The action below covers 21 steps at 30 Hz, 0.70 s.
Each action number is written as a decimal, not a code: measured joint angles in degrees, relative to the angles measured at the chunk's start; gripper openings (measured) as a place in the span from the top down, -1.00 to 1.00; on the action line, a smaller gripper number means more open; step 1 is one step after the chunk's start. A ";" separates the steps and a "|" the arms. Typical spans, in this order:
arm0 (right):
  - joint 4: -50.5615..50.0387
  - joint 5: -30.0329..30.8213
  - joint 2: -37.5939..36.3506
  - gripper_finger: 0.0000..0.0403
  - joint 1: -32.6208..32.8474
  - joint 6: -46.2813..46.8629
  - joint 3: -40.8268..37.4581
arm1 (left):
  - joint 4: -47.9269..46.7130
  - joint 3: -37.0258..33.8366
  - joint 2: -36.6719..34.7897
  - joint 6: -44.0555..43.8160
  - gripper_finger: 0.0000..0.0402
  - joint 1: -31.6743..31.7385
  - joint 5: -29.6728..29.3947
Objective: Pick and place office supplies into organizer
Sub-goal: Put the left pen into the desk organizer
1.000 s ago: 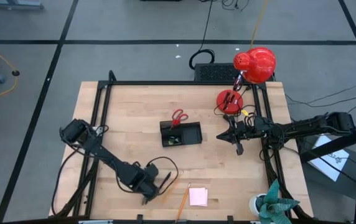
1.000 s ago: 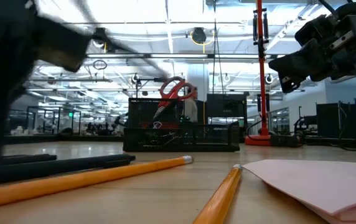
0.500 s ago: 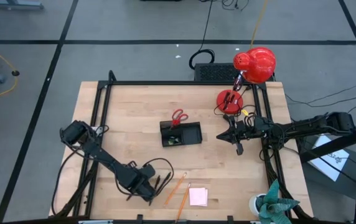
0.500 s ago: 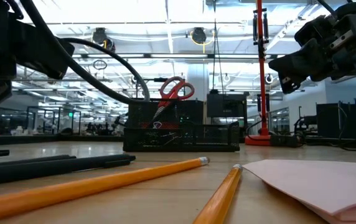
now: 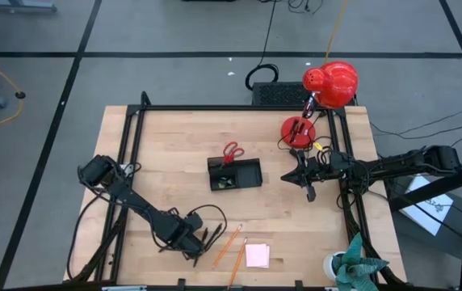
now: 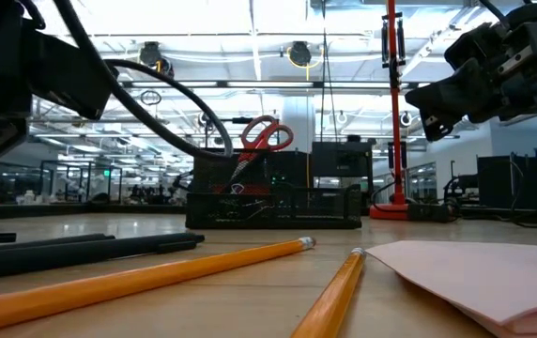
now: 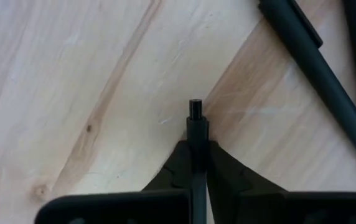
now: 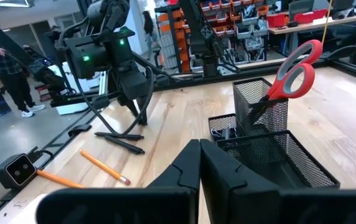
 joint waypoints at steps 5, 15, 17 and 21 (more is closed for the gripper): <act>-0.02 -0.02 0.02 0.98 0.02 0.02 0.02 | 0.82 0.08 -0.63 4.65 0.84 -0.10 -5.69; -0.02 -0.02 0.01 0.98 0.01 0.06 0.02 | 2.93 0.70 -8.70 17.56 0.90 2.15 -42.71; 0.04 -0.02 0.02 0.98 0.00 0.06 0.02 | 6.11 0.70 -10.87 21.84 0.90 2.96 -49.96; 0.08 -0.02 0.02 0.98 0.01 0.01 0.00 | 14.23 0.85 -14.20 34.46 0.88 4.95 -61.38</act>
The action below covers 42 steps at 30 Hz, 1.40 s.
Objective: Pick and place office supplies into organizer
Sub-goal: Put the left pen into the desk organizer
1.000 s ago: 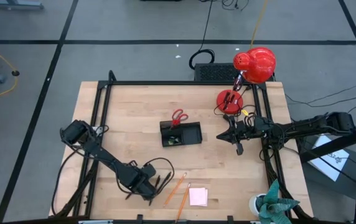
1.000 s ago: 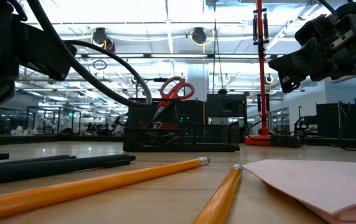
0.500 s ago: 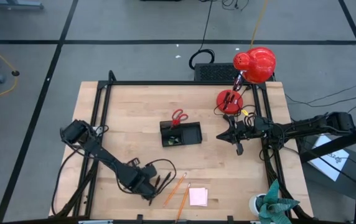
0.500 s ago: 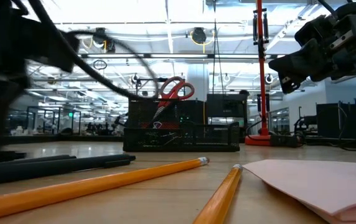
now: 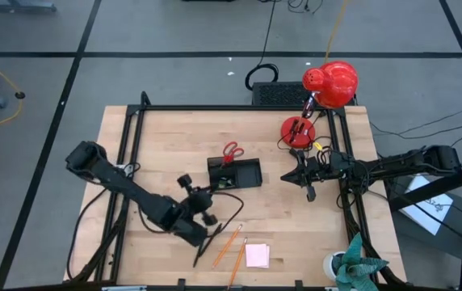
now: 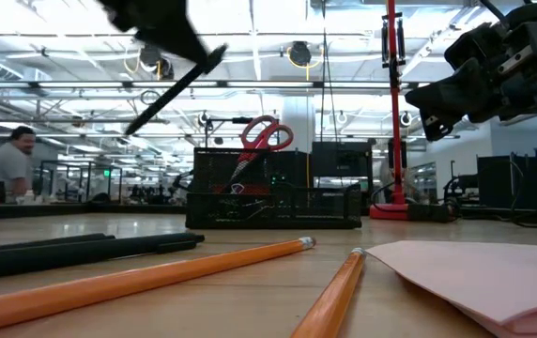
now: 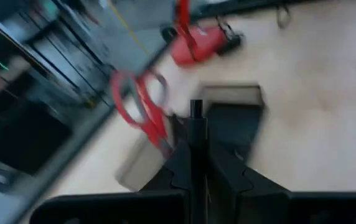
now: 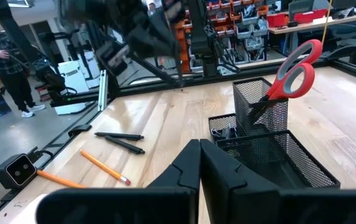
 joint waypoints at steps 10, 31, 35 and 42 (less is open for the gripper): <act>0.38 -0.07 0.00 0.98 0.00 -0.13 0.01 | 27.47 0.02 -3.46 39.12 0.87 12.42 9.22; -0.95 -0.13 0.00 0.98 0.01 -0.58 0.00 | 52.50 -14.77 -3.48 45.92 0.87 28.34 37.58; -0.95 -0.13 0.00 0.98 -0.01 -0.58 0.02 | 59.11 -19.43 -3.48 44.79 0.87 28.92 39.68; -0.68 -0.09 0.00 0.98 0.01 -0.58 0.00 | 66.65 -25.07 -3.53 42.66 0.87 29.12 38.55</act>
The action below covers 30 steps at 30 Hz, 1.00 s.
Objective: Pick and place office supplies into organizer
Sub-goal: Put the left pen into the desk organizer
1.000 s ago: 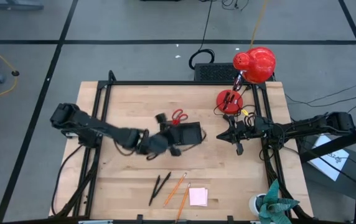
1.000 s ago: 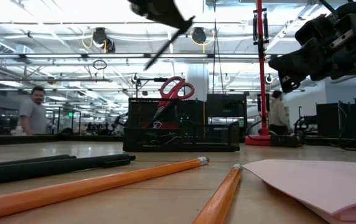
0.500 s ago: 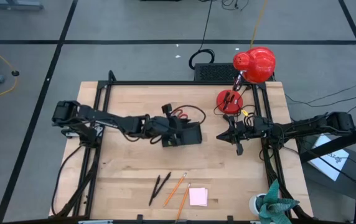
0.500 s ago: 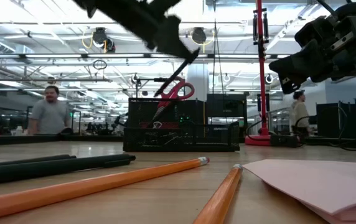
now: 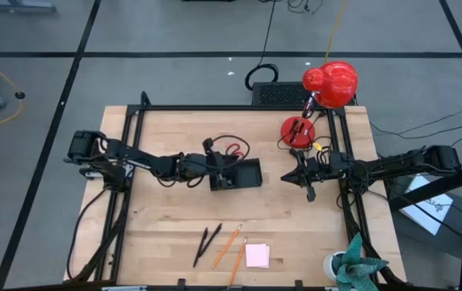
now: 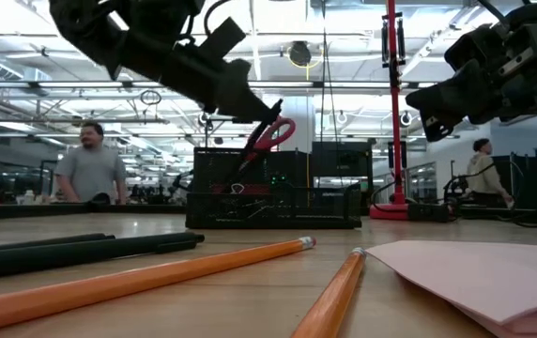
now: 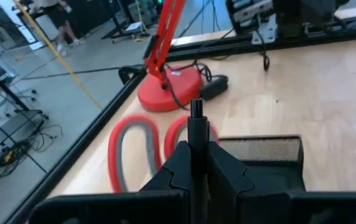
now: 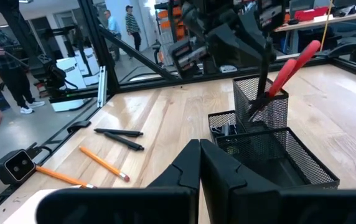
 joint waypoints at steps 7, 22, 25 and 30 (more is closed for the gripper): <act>0.16 0.00 -0.02 0.98 -0.02 0.92 0.00 | 5.33 -3.92 0.00 -1.11 0.87 0.33 -0.77; 0.16 0.02 -0.02 0.98 0.00 1.05 0.02 | 1.65 -4.83 0.00 -5.90 0.87 0.23 -1.32; 0.16 0.00 -0.01 0.98 -0.01 1.06 0.01 | 0.35 -4.83 0.00 -7.03 0.87 0.26 -1.57; 0.77 0.00 0.00 0.98 0.00 1.05 0.00 | -1.04 -4.83 0.00 -10.90 0.84 0.30 -1.71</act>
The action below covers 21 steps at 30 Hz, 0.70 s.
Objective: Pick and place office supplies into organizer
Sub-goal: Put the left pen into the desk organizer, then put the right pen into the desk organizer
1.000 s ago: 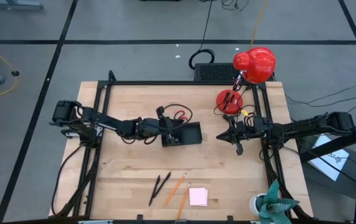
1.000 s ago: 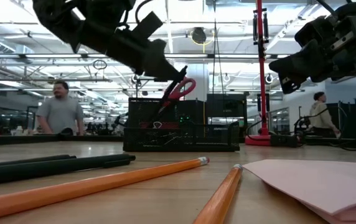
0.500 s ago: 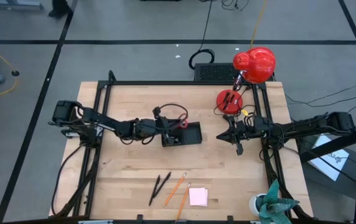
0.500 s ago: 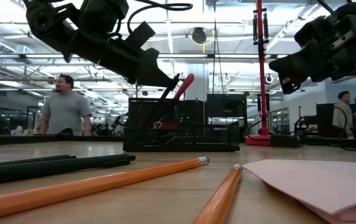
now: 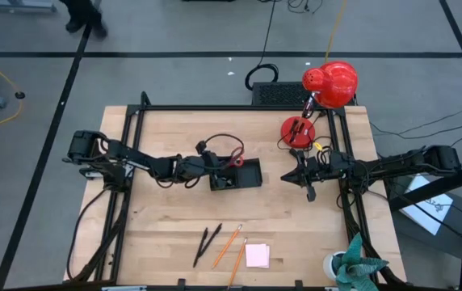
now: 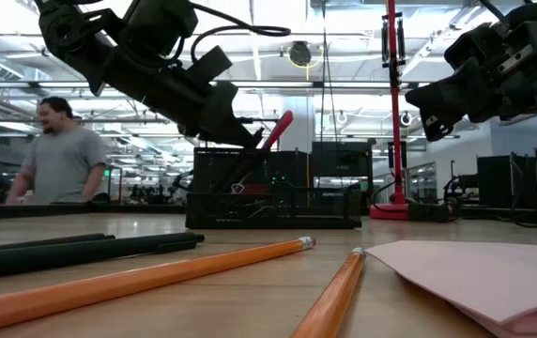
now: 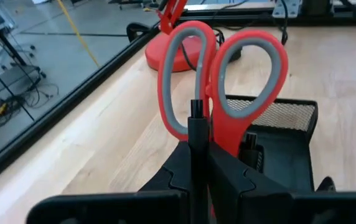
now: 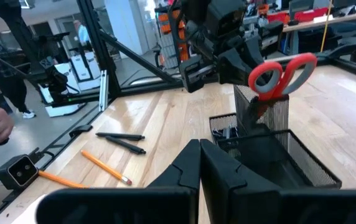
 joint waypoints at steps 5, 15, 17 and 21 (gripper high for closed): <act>0.25 0.02 -0.02 0.98 -0.01 0.02 0.02 | -0.50 0.00 0.00 -1.37 0.64 0.00 -0.05; -0.09 0.02 -0.01 0.98 0.00 0.02 0.01 | 1.29 0.00 -0.08 2.00 0.26 -0.79 -0.13; -0.35 0.05 0.00 0.98 0.00 0.02 0.02 | 1.42 0.00 -1.51 5.11 0.22 -1.56 -0.18; 0.65 0.07 0.00 0.98 -0.02 0.02 0.02 | -3.86 2.20 -5.96 7.73 0.17 -2.88 -4.08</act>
